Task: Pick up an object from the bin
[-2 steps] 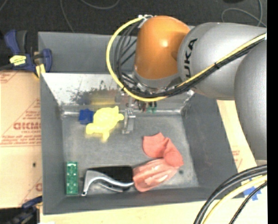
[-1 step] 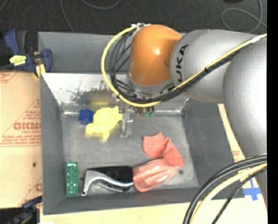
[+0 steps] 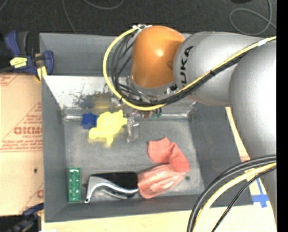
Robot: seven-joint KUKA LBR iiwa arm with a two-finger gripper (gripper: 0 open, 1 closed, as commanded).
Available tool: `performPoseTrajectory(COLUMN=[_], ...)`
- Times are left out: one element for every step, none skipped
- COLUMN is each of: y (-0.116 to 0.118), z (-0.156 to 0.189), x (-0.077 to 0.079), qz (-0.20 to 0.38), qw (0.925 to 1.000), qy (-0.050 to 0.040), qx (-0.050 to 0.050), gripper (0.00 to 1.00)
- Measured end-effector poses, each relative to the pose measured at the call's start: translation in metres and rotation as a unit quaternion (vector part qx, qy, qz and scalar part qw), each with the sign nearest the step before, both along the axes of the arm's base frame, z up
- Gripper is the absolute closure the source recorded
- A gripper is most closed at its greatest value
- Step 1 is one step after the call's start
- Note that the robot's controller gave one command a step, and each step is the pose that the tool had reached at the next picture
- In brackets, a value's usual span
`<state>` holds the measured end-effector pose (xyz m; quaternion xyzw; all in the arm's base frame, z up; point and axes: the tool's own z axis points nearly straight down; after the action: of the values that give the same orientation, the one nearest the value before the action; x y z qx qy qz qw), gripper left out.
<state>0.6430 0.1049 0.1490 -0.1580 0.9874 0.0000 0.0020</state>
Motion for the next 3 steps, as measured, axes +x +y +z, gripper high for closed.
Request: performPoseTrajectory(y=[0.007,0.004,0.001], z=[-0.004,-0.071,-0.086], x=[0.010,0.014,0.012], qz=[0.069,0.165,0.143], qw=[0.9976,0.9863,0.9897], qy=[-0.0051,-0.0050,-0.0081], qx=[0.000,-0.001,0.001], gripper=[0.00,0.00,1.00])
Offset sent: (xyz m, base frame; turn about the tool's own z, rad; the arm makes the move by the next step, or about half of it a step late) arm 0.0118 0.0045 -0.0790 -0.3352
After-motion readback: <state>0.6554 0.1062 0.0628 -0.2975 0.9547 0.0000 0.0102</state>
